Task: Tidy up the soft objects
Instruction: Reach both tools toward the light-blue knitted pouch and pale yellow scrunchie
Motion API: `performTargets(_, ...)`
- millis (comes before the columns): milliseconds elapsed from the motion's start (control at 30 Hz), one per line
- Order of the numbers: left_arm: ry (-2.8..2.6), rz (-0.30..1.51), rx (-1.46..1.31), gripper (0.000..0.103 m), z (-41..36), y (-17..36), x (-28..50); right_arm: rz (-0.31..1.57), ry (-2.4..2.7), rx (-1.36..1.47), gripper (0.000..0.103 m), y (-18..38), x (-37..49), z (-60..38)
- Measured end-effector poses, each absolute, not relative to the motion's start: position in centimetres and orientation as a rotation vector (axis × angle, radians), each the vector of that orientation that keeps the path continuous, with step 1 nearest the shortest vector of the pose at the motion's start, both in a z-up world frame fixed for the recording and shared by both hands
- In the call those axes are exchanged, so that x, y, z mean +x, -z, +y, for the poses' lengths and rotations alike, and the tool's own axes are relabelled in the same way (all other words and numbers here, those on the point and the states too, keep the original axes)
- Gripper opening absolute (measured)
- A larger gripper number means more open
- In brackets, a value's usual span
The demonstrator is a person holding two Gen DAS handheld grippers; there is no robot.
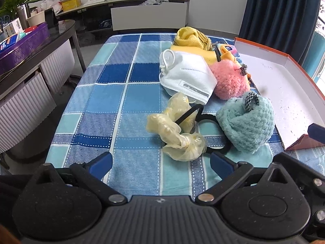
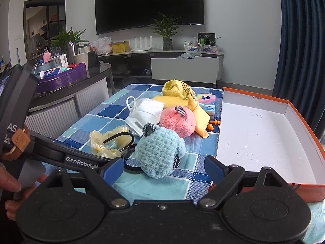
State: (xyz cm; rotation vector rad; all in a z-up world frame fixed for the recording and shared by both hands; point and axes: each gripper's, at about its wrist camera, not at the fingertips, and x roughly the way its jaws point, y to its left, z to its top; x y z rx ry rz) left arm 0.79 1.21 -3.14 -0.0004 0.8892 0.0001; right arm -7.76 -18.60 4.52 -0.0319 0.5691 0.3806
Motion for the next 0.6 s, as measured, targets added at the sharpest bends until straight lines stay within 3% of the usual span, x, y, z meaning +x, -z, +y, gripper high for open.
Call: performTargets(600, 0.012, 0.882, -0.03, 0.103, 1.62, 3.36, 0.94, 0.586, -0.384, -0.028, 0.102, -4.23, -7.33, -18.32)
